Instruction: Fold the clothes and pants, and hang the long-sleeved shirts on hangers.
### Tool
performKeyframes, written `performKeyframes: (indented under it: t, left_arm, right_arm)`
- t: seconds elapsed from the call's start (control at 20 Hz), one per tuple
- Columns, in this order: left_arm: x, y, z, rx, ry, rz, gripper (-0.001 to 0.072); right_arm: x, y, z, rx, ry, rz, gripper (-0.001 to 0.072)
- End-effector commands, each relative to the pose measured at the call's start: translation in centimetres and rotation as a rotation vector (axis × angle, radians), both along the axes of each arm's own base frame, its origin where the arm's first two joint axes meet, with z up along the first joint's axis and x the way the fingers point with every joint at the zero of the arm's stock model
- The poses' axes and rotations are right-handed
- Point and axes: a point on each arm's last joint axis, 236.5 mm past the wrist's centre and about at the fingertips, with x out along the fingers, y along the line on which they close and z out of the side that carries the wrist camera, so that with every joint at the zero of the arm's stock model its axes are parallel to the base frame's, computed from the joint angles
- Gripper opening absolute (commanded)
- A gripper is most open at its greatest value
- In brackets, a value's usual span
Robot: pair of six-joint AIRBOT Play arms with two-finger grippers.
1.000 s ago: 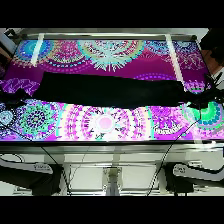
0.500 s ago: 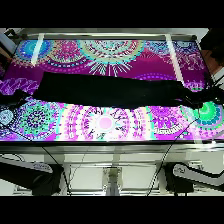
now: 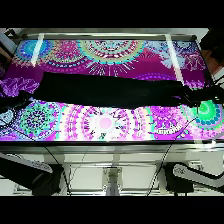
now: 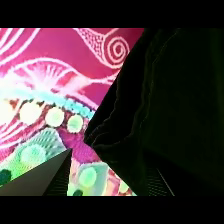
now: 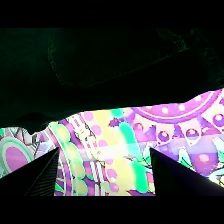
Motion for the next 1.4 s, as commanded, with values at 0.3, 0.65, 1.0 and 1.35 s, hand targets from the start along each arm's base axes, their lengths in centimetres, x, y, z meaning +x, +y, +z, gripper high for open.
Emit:
performKeyframes:
  t: [0.3,0.65,1.0,1.35]
  left_arm:
    - [1.3,-1.2,-1.2,-0.050,-0.041,-0.005,0.0460]
    - [2.3,-2.7,-0.8,-0.049,-0.058,-0.037,0.0034]
    - [-3.8,2.5,3.9,0.146,0.065,-0.042,0.0033]
    - [-17.5,6.5,4.2,0.216,0.347,0.001,0.0033]
  right_arm:
    - [0.4,-0.1,0.1,-0.005,-0.013,-0.010,0.0626]
    - [0.4,-0.2,0.1,-0.005,-0.013,-0.010,0.0625]
    - [-0.4,0.3,0.0,0.011,0.015,0.009,0.0623]
    - [-2.6,5.8,-0.2,0.037,0.098,0.194,0.0603]
